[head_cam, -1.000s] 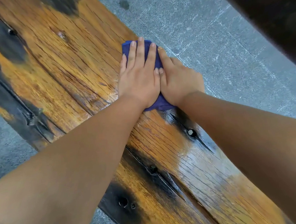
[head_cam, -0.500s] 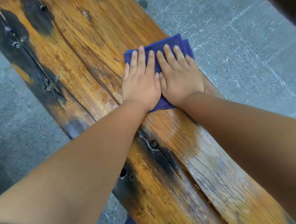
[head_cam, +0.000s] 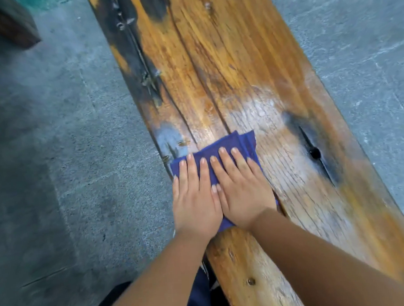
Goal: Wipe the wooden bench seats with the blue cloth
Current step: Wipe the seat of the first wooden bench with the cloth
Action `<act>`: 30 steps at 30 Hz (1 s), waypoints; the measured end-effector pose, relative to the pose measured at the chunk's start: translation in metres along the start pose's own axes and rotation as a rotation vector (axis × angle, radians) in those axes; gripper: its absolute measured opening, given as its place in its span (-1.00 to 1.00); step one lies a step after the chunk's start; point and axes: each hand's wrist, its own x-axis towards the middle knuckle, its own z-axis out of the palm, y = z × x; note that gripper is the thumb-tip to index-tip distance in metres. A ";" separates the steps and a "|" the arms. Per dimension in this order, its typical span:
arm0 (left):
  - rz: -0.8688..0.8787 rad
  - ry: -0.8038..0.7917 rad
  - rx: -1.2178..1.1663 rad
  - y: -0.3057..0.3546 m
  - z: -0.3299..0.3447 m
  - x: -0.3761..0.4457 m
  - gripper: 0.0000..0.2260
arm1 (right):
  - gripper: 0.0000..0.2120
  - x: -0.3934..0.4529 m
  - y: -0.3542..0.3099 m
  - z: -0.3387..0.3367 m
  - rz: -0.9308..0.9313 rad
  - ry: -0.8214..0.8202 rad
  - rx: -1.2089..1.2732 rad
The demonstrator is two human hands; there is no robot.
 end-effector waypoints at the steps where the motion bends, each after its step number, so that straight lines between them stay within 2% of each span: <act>1: -0.024 -0.010 -0.015 -0.005 0.003 -0.012 -0.43 | -0.43 -0.008 -0.008 0.005 -0.010 -0.008 -0.001; 5: -0.063 -0.040 -0.045 -0.018 0.007 -0.033 -0.43 | -0.43 -0.021 -0.023 0.012 -0.029 -0.046 -0.019; 10: -0.016 -0.018 -0.098 -0.027 0.003 -0.011 -0.42 | -0.45 -0.001 -0.023 0.003 -0.037 -0.057 -0.047; 19: -0.028 0.089 -0.055 -0.060 -0.030 0.099 -0.41 | -0.42 0.120 -0.030 -0.034 -0.056 -0.015 -0.093; 30: -0.079 0.162 -0.046 -0.081 -0.064 0.193 -0.41 | -0.43 0.230 -0.028 -0.073 -0.184 0.039 -0.131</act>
